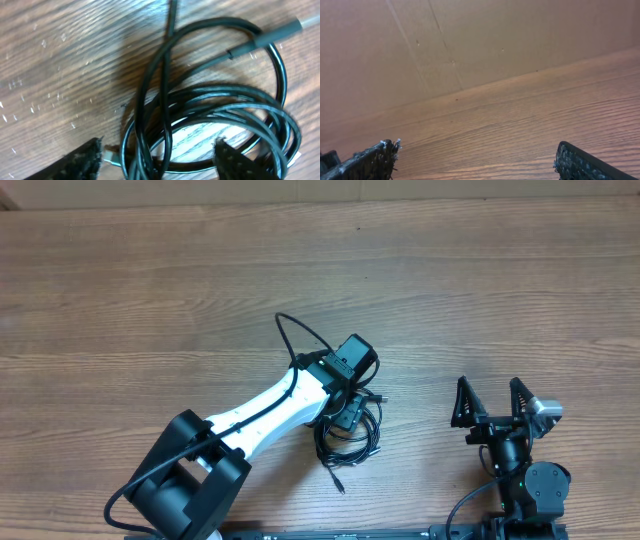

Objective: Untangle cables
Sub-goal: 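Move the left gripper forward over the black cable bundle, then lower the left gripper and close it on the cable loops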

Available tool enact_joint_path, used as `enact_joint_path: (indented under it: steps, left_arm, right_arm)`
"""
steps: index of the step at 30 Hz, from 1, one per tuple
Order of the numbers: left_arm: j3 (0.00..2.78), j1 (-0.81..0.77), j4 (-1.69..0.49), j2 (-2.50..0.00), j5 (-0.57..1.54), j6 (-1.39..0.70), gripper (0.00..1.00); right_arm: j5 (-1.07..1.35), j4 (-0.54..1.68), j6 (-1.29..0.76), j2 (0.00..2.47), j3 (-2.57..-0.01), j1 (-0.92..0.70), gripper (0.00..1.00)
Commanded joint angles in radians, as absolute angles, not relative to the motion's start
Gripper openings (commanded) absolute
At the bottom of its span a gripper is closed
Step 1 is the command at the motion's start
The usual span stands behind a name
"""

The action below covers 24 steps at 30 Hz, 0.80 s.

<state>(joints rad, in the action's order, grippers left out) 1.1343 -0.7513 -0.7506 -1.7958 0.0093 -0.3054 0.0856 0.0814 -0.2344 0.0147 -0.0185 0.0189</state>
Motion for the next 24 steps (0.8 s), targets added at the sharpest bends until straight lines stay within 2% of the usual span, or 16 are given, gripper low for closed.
enact_joint_path:
  steps: [1,10,16,19,24]
  left_arm:
    - [1.147,-0.753,-0.739,-1.805,-0.007,-0.091,0.68]
    - [1.145,-0.753,-0.728,-1.806,-0.007,0.023,0.63]
    - [1.120,-0.753,-0.710,-1.806,-0.007,0.023,0.64]
    - [1.096,-0.753,-0.684,-1.806,0.023,0.022,0.68]
    - [1.072,-0.753,-0.634,-1.806,0.052,-0.041,0.65]
  right_arm:
    - [0.076,0.077,-0.227,0.003,-0.008,0.022,1.00]
    - [0.076,0.077,-0.227,0.003,-0.008,0.022,1.00]
    - [0.076,0.077,-0.227,0.003,-0.008,0.022,1.00]
    - [0.076,0.077,-0.227,0.003,-0.008,0.022,1.00]
    - [0.076,0.077,-0.227,0.003,-0.008,0.022,1.00]
